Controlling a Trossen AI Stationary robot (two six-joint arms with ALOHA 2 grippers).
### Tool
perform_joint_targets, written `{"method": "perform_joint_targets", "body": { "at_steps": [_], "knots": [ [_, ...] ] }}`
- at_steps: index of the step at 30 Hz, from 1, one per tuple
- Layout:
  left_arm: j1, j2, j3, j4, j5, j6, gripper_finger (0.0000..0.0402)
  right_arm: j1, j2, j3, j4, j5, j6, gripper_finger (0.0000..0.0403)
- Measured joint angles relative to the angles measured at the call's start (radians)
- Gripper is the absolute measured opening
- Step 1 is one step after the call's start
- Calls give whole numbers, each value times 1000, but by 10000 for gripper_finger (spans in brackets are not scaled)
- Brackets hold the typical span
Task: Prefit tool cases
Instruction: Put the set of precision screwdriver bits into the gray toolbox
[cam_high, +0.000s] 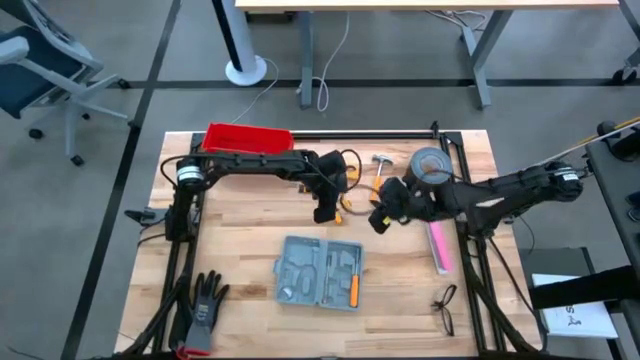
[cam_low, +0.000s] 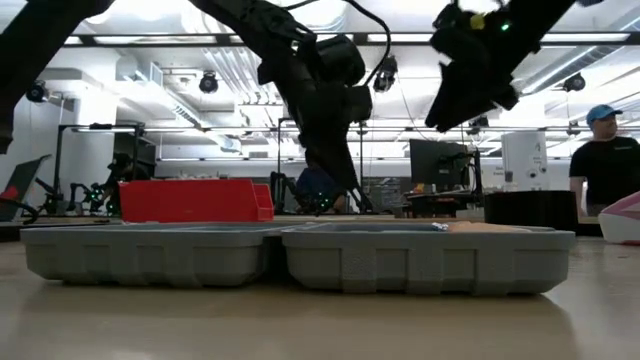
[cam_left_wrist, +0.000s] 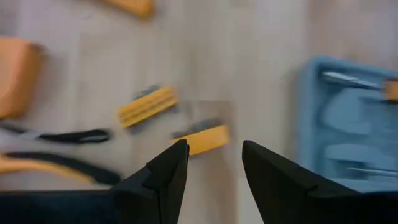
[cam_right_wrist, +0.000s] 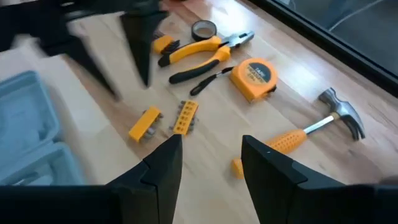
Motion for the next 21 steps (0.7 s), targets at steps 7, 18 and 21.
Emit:
{"method": "perform_joint_targets", "body": {
  "at_steps": [7,18,21],
  "knots": [
    [-31,-130,-137,130,53,0,158,-113,0,0,78,-129,-150,154],
    [-59,-514,-565,486,2,-121,158,-207,18,0,221,-313,-238,144],
    [-74,-583,-632,487,-54,-130,157,-217,62,1,226,-339,-228,147]
  ]
}}
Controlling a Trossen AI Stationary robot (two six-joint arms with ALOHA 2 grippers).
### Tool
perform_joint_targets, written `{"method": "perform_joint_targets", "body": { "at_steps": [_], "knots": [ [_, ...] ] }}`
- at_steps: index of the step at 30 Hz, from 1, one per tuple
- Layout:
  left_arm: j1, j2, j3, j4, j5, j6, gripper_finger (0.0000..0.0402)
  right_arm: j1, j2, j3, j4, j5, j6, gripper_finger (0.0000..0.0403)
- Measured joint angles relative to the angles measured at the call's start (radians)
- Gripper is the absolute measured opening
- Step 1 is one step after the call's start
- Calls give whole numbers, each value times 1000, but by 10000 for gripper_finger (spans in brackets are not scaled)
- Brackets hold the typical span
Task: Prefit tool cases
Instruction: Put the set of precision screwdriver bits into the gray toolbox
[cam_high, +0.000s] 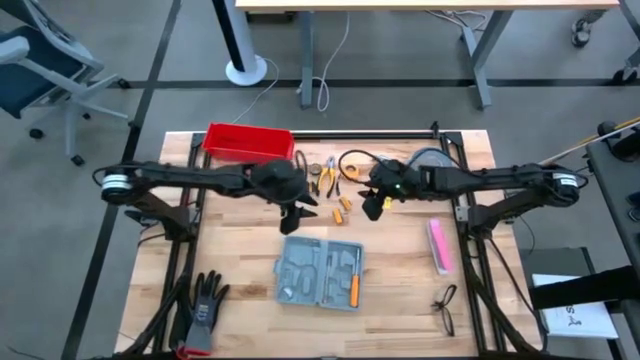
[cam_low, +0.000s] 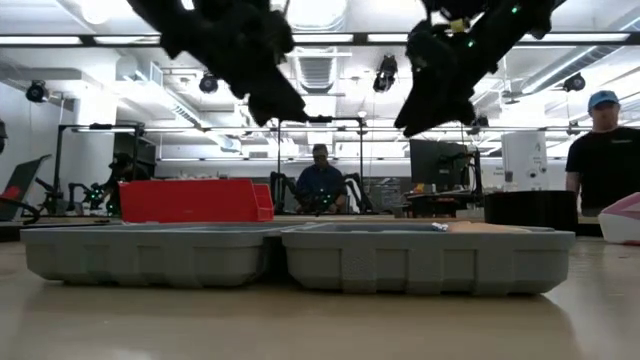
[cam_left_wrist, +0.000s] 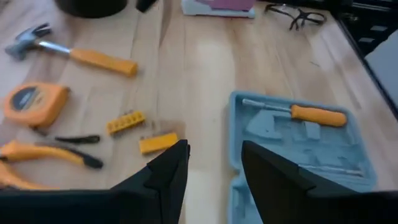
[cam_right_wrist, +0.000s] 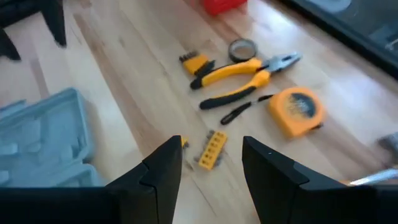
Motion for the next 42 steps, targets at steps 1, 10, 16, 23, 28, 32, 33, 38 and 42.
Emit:
{"method": "perform_joint_targets", "body": {
  "at_steps": [1,10,16,23,28,32,33,38,42],
  "knots": [
    [-4,-18,-21,4,-8,-10,156,-3,20,3,2,-11,1,149],
    [-52,-143,-183,0,-10,-165,146,-11,289,186,-63,-62,6,160],
    [-124,-184,-262,20,-91,-218,143,-40,459,340,-216,-60,6,152],
    [-187,-192,-277,41,-142,-253,146,-48,542,408,-252,-73,20,157],
    [-212,-193,-290,106,-144,-291,144,-49,561,404,-266,-80,22,164],
    [-225,-193,-311,172,-144,-310,140,-50,585,403,-265,-85,28,164],
    [-227,-193,-316,178,-144,-313,139,-51,592,403,-259,-91,29,165],
    [-228,-193,-319,184,-149,-322,142,-56,620,401,-254,-77,43,165],
    [-229,-193,-321,180,-149,-328,145,-57,642,401,-240,-68,43,165]
  ]
}}
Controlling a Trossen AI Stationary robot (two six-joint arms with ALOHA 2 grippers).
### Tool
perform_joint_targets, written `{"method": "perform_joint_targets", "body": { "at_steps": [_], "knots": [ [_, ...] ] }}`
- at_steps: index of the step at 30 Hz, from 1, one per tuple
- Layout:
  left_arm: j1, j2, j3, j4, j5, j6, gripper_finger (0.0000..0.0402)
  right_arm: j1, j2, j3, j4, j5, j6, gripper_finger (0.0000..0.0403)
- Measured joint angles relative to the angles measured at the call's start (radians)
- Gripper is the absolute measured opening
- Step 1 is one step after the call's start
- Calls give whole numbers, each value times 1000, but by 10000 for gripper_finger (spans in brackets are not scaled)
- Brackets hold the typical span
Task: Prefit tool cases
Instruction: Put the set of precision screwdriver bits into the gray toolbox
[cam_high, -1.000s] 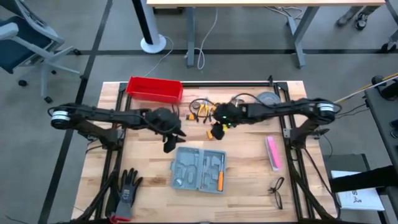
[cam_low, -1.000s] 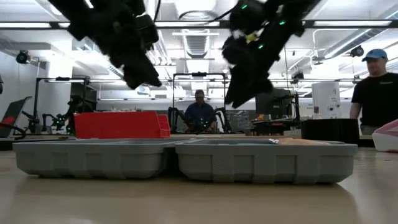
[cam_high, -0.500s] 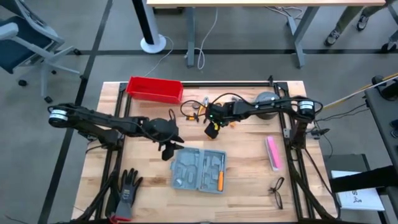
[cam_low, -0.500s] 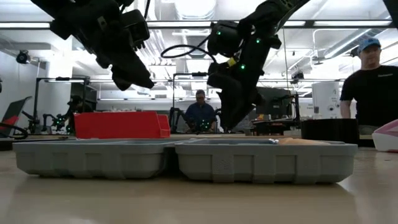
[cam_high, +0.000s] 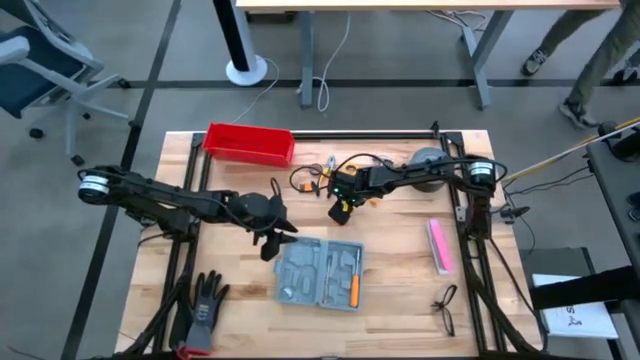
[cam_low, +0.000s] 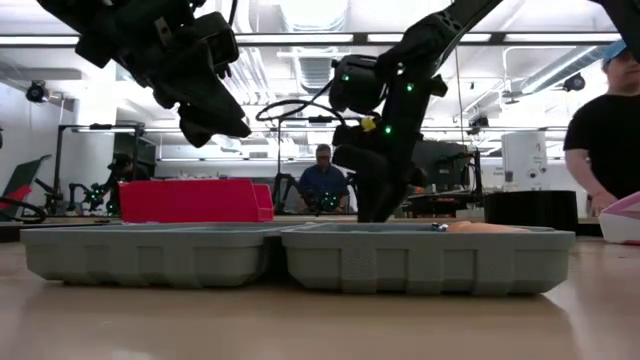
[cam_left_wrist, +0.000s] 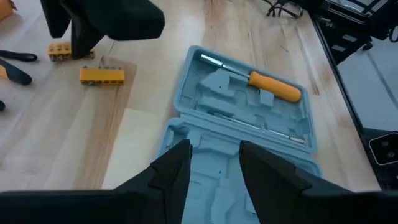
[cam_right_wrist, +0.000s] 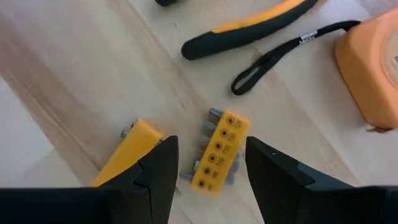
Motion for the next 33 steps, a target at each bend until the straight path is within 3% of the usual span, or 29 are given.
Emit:
{"method": "perform_joint_targets", "body": {
  "at_steps": [12,19,33],
  "knots": [
    [-1,0,-1,-4,1,0,139,0,31,-3,6,74,-15,165],
    [-1,0,-1,-7,1,0,147,0,31,-8,3,70,-6,165],
    [-9,0,0,-37,19,-3,159,10,30,-10,-48,9,169,165]
  ]
}}
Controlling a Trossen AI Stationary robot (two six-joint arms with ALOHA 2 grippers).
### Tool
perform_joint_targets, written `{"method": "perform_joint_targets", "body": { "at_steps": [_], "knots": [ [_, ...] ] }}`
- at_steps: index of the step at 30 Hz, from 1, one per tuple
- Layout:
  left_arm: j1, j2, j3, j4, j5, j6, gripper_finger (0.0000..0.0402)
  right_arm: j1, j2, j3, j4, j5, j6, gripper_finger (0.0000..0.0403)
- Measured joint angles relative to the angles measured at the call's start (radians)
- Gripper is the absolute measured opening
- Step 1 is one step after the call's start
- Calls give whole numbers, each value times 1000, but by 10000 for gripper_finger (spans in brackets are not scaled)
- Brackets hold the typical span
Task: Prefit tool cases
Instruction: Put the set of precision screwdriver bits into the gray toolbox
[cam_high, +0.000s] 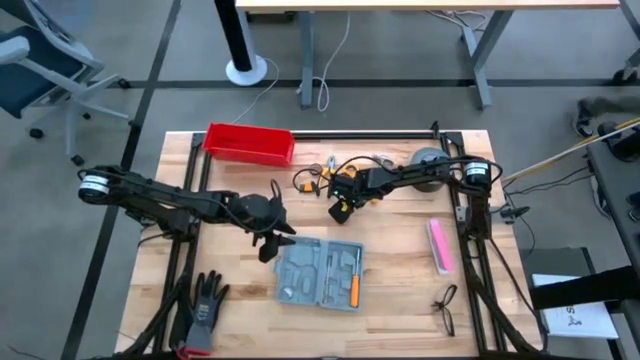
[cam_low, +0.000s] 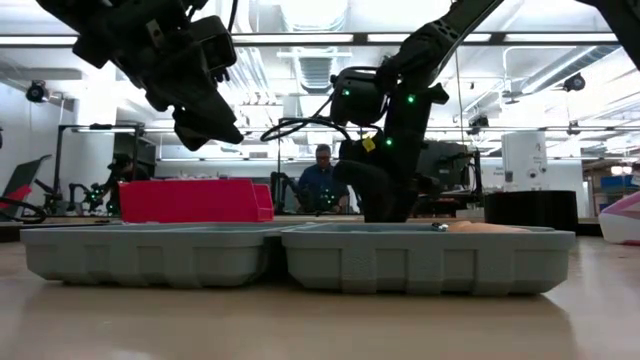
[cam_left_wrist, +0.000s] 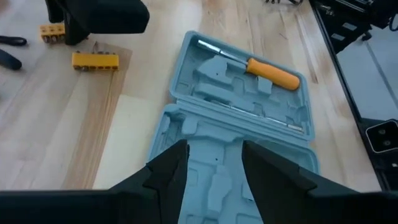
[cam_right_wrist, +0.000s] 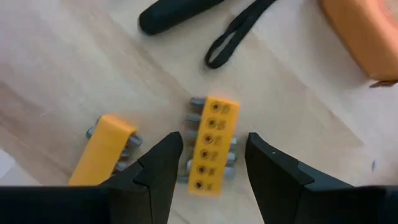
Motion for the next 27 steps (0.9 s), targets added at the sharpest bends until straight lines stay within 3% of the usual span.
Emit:
{"method": "perform_joint_targets", "body": {
  "at_steps": [8,20,27],
  "knots": [
    [-5,0,0,0,3,3,150,28,-1,-2,-1,37,-15,150],
    [-6,0,1,0,3,0,158,31,-7,-2,3,41,-60,48],
    [-6,0,1,-7,4,0,156,50,-44,-4,-16,33,-73,41]
  ]
}}
